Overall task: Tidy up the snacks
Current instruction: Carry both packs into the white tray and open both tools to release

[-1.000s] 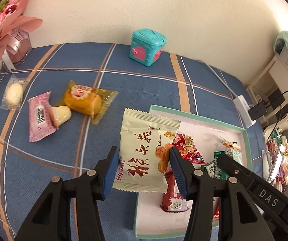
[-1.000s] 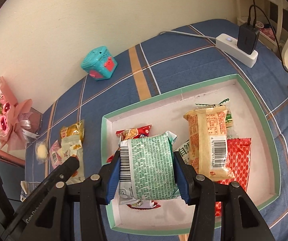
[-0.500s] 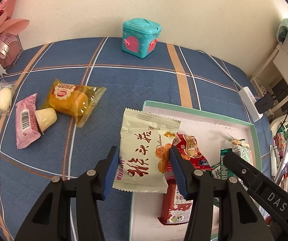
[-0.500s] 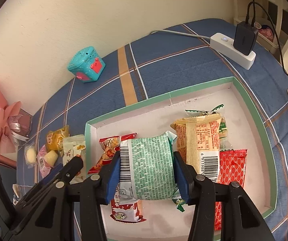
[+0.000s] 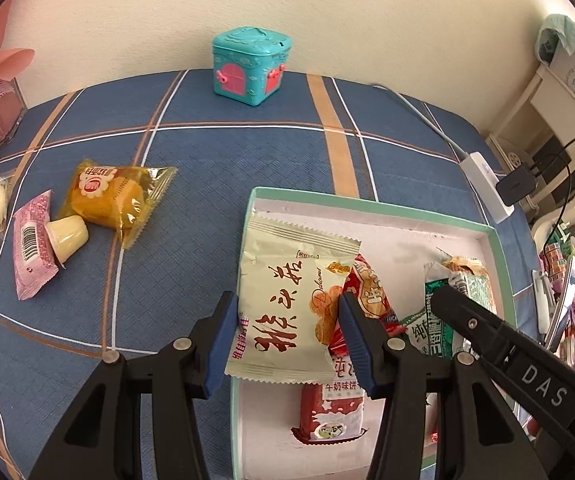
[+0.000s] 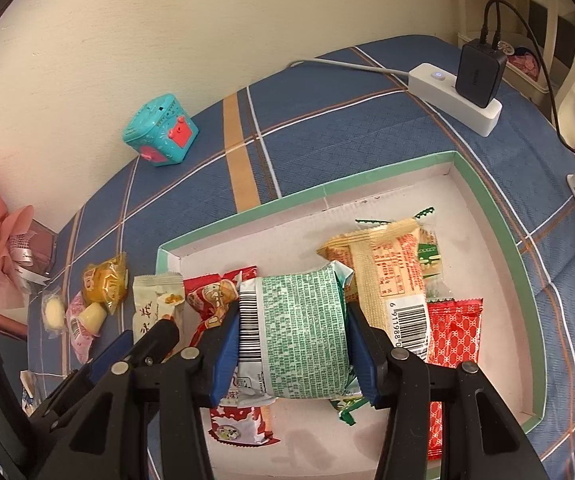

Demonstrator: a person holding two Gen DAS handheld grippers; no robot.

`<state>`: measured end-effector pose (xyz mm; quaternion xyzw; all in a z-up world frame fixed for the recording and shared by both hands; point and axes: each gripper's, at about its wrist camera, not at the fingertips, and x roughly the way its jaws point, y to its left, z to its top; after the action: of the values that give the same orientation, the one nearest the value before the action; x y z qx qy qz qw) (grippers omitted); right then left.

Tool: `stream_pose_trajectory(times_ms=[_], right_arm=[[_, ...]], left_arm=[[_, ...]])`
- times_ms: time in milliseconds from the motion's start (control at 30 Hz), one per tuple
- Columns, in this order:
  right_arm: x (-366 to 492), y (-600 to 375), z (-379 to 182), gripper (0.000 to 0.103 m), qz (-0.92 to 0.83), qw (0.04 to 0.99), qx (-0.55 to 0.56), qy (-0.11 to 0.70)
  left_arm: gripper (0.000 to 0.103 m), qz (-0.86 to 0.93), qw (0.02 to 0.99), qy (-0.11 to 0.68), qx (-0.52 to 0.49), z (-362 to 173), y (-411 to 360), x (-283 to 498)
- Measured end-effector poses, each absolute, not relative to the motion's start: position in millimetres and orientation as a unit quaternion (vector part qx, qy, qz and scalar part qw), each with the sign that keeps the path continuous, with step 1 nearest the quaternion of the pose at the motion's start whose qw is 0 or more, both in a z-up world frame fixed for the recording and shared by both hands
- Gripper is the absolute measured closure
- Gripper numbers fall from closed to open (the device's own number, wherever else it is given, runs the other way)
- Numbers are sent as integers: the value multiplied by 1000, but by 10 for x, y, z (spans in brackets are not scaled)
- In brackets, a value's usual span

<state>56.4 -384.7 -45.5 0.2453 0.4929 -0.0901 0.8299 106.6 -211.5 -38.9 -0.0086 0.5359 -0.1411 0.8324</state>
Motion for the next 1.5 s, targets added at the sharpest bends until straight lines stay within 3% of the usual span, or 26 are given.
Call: stream_pose_trajectory(times_ms=[1100, 1500], right_arm=[[590, -3870, -576, 49, -124, 818, 213, 519], [575, -3823, -394, 42, -121, 824, 198, 518]], left_arm=[[49, -127, 816, 564, 15, -548, -2242, 1009], [40, -125, 811, 571, 20, -434, -2278, 969]])
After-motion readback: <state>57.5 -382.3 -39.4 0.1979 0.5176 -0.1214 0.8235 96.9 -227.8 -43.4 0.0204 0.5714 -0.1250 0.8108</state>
